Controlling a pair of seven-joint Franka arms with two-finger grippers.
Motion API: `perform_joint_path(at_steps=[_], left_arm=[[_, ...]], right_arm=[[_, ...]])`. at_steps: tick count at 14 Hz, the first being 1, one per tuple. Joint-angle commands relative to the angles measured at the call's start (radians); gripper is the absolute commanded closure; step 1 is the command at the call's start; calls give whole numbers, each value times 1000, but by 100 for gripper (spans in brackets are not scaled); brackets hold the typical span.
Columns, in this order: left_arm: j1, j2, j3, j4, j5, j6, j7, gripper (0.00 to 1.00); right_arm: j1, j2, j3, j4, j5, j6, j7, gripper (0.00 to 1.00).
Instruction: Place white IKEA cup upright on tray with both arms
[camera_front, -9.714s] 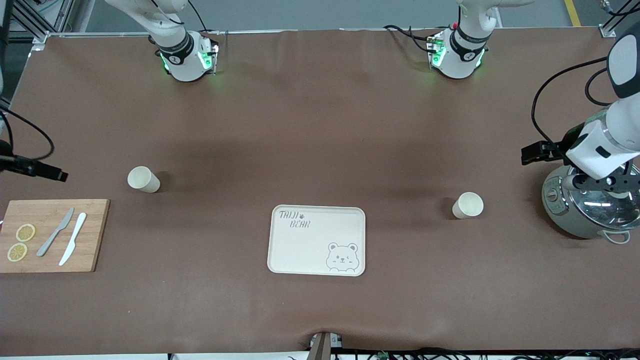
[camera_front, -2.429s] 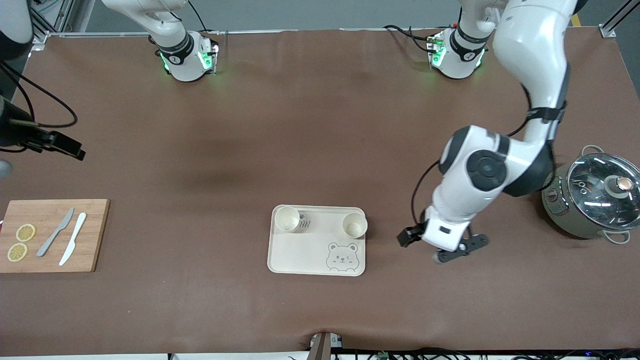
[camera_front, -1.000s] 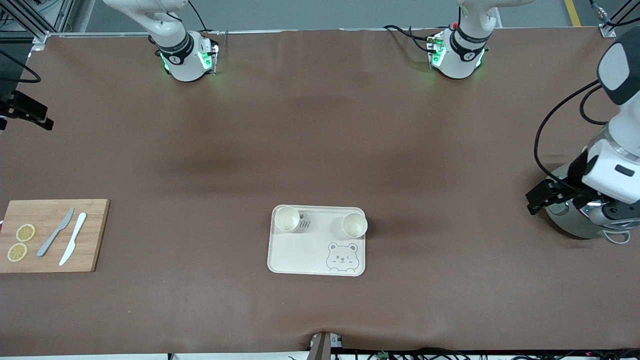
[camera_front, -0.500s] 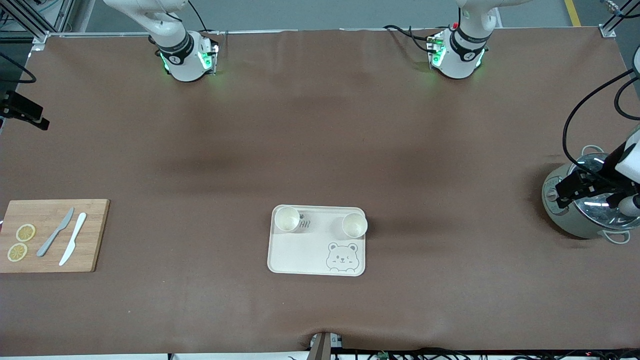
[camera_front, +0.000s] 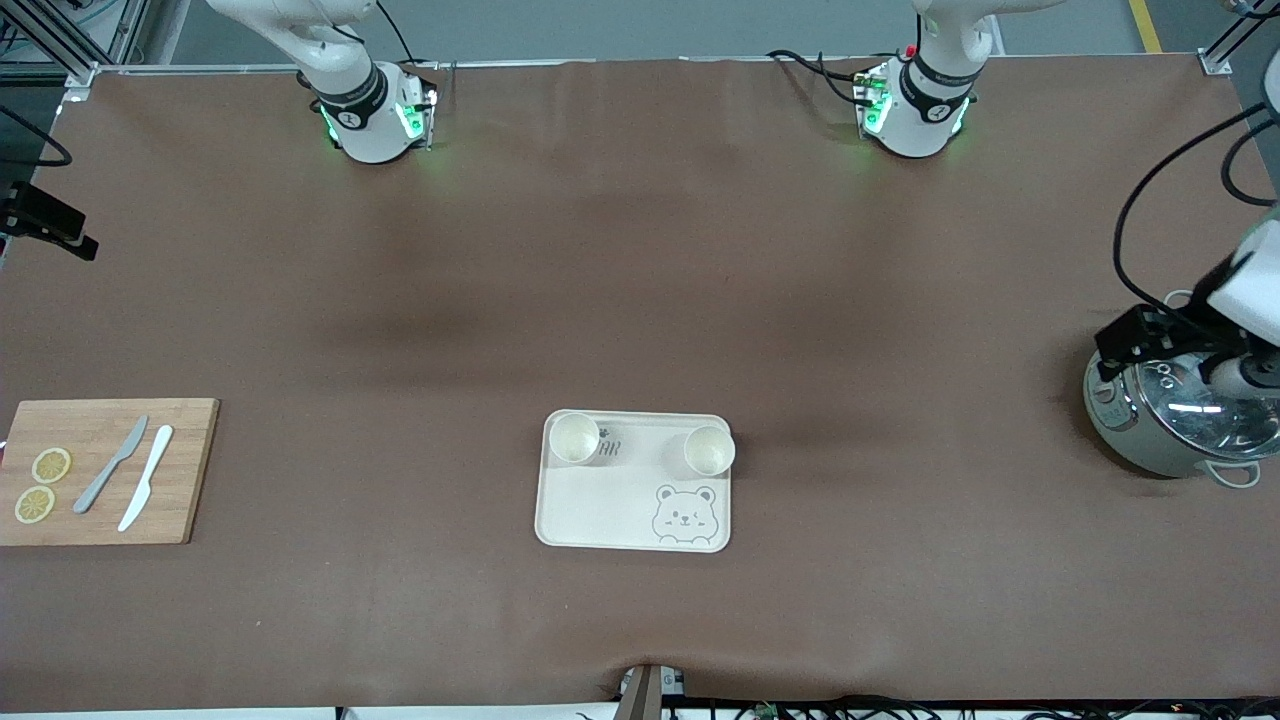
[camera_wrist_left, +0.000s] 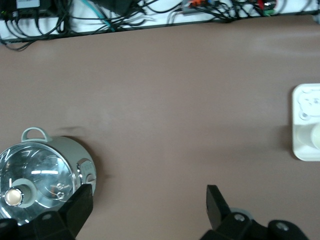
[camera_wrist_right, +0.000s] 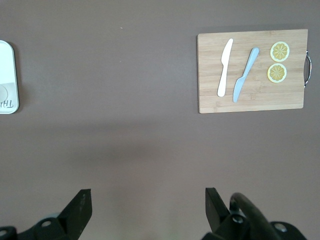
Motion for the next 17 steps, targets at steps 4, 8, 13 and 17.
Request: perform_joint_path(at_steps=[4, 8, 13, 17], left_arm=[[-18, -159, 67, -114, -32, -21, 7, 0], [-55, -244, 115, -198, -110, -157, 1, 0], [-93, -305, 112, -295, -111, -144, 1, 0], [-81, -290, 112, -256, -112, -150, 1, 0]], right_arm=[[-29, -5, 14, 5, 1, -9, -15, 0], [-30, -5, 14, 5, 1, -10, -14, 0], [-33, -5, 12, 5, 1, -12, -14, 0], [-33, -5, 14, 5, 1, -12, -14, 0]])
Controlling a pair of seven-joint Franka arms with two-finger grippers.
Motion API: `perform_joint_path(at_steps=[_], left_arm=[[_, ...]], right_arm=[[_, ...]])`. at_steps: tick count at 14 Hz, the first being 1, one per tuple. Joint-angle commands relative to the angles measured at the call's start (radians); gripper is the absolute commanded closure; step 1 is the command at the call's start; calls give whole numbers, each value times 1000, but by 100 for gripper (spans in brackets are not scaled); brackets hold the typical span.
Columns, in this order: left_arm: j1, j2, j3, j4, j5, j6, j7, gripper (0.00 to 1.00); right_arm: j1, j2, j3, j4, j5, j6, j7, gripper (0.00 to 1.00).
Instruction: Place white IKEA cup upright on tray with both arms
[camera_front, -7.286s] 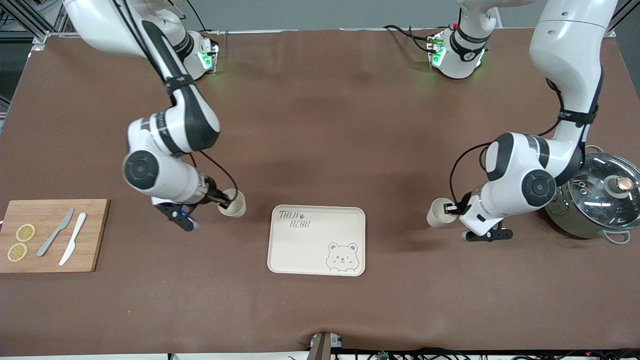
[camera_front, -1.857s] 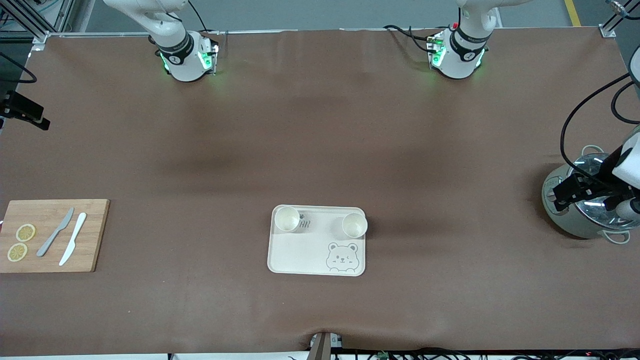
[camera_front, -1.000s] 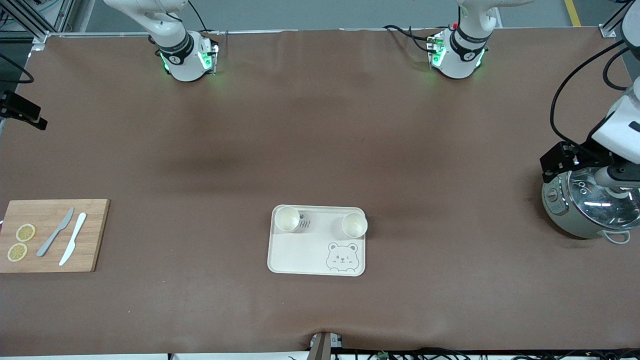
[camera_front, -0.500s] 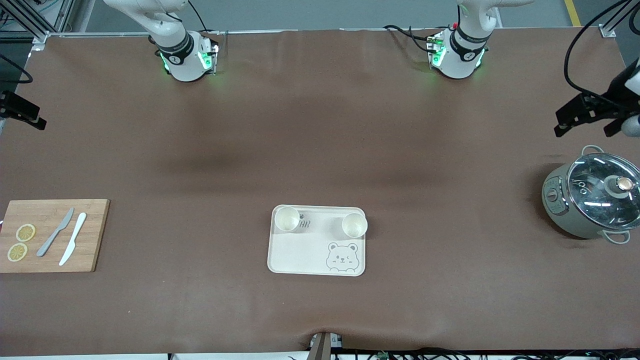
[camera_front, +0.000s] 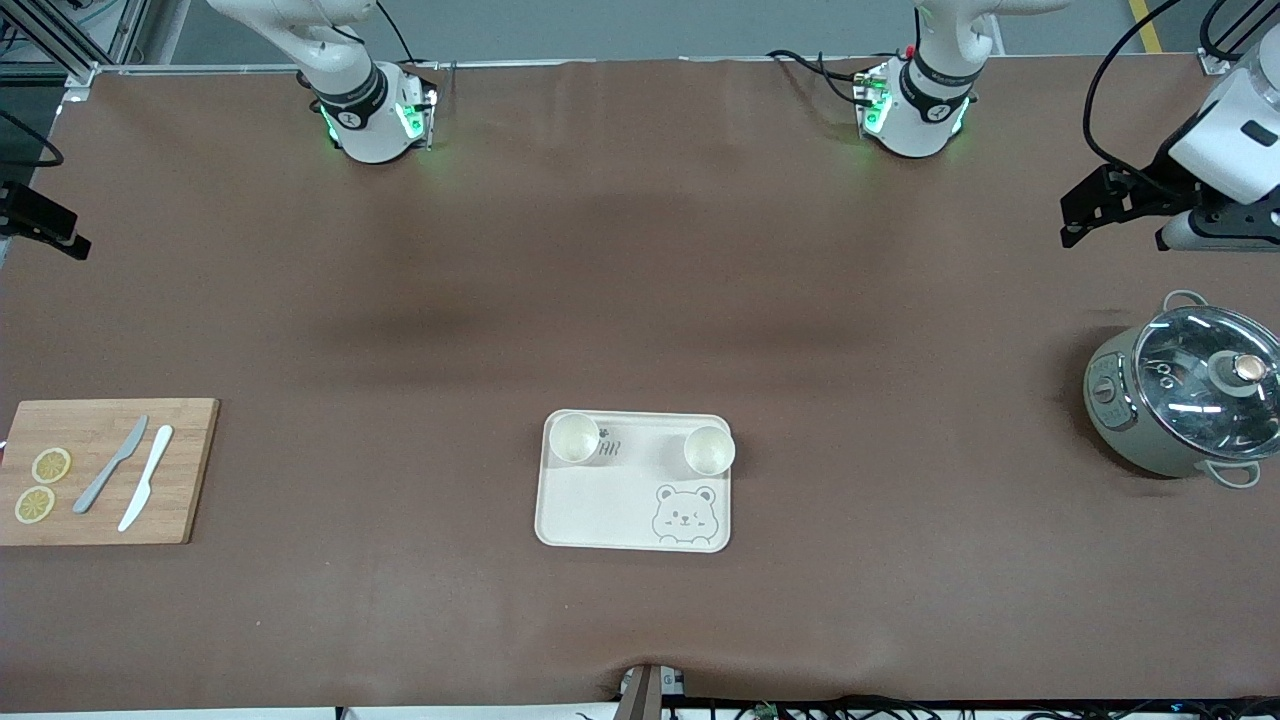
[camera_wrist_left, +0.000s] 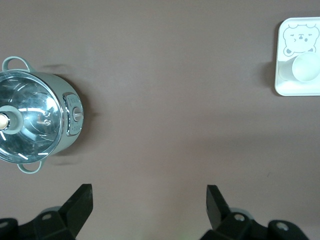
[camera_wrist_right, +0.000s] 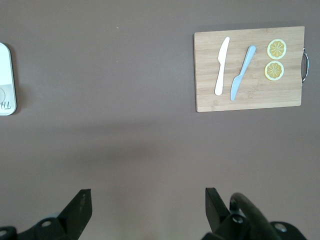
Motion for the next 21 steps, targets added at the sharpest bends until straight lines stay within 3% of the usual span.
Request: perform_joint_path(at_steps=[1, 21], left_arm=[[-1, -12, 3, 4, -16, 4, 4, 0], [10, 3, 10, 38, -5, -9, -83, 0]], right_arm=[[-22, -5, 13, 5, 1, -12, -14, 0], [-53, -4, 18, 3, 5, -6, -15, 0]])
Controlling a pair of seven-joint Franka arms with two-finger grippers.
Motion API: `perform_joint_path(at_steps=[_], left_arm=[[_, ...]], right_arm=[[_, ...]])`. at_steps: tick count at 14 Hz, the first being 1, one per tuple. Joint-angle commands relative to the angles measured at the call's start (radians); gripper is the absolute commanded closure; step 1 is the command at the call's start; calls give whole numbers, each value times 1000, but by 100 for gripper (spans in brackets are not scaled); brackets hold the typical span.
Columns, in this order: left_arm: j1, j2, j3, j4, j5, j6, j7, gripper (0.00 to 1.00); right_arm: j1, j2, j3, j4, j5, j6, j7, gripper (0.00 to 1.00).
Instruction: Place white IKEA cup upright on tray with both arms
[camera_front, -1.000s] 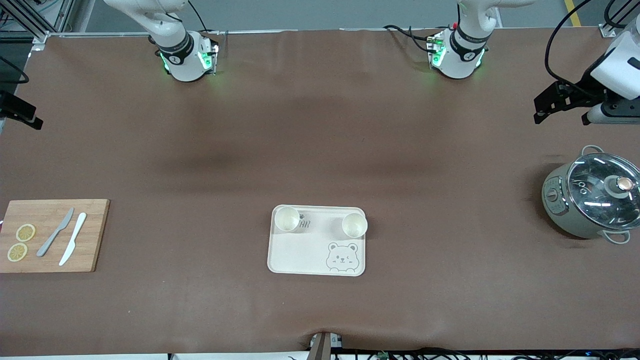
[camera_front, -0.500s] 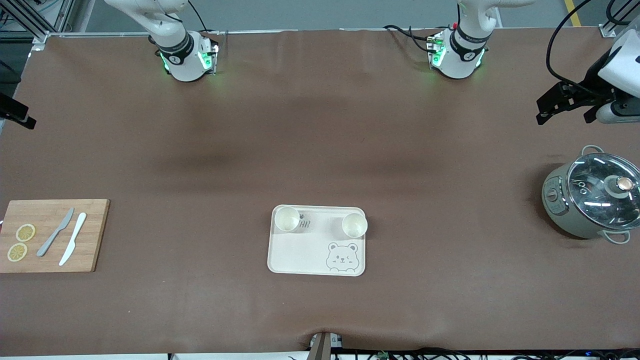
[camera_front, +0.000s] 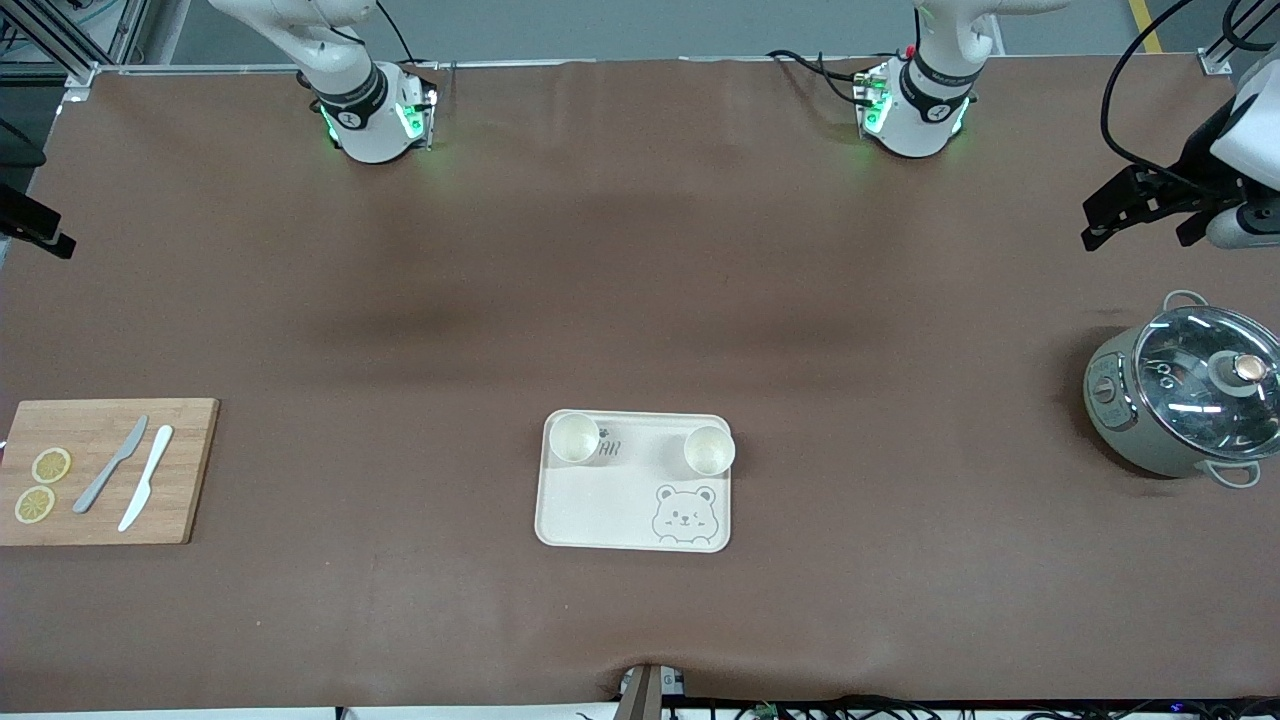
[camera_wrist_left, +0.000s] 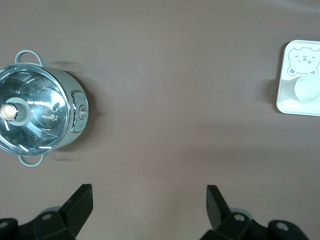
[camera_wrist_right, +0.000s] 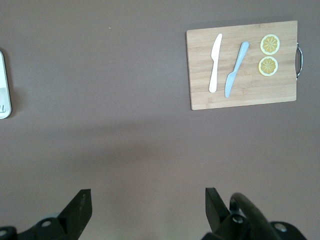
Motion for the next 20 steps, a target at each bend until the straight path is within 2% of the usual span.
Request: perform_joint_path(at_steps=[1, 8, 11, 20], left_arm=[[-1, 3, 3, 17, -5, -10, -12, 0], [-4, 11, 1, 23, -4, -10, -9, 0], [0, 39, 1, 73, -4, -10, 0, 0], [0, 40, 3, 70, -2, -13, 2, 0]], right_arm=[[-17, -4, 11, 3, 5, -4, -14, 0], [-13, -4, 11, 3, 5, -1, -14, 0], [-13, -4, 11, 5, 5, -1, -14, 0], [-14, -4, 13, 5, 5, -1, -14, 0]])
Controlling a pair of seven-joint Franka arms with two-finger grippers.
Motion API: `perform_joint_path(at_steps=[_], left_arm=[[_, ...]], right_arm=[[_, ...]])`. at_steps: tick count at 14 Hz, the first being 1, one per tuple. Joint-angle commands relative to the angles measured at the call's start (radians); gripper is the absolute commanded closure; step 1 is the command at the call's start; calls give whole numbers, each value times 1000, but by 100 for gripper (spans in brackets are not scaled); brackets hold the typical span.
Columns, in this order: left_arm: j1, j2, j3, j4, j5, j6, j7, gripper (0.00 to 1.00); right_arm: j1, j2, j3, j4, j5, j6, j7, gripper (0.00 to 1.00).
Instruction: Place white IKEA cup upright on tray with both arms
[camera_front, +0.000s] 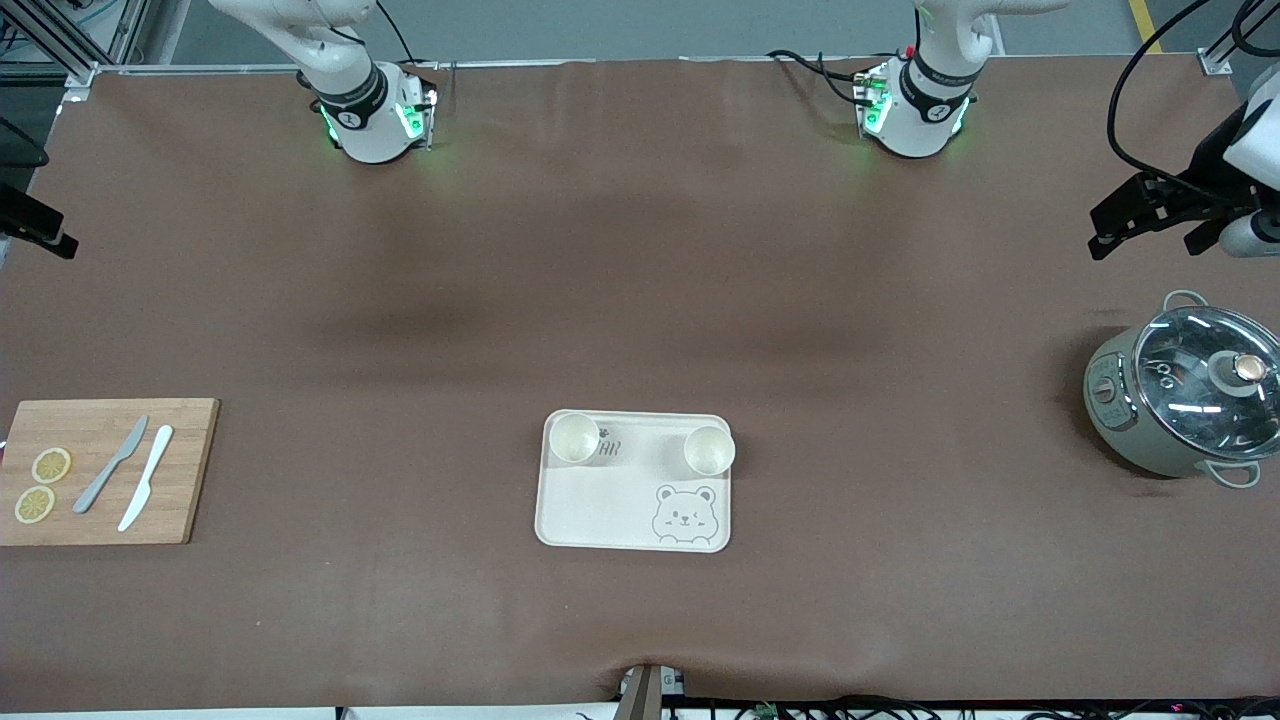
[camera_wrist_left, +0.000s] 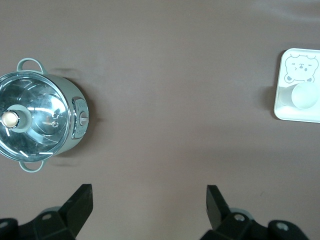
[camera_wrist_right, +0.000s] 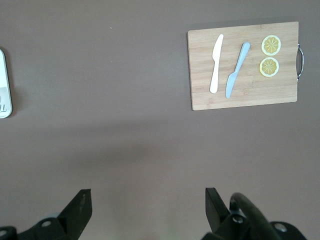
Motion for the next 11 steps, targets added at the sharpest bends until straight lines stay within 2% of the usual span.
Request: perform_joint_path(at_steps=[1, 11], left_arm=[[2, 8, 3, 23, -2, -13, 3, 0], [1, 17, 1, 26, 13, -13, 5, 0]], right_arm=[[-13, -4, 8, 5, 3, 0, -13, 0], [-11, -4, 9, 5, 5, 0, -13, 0]])
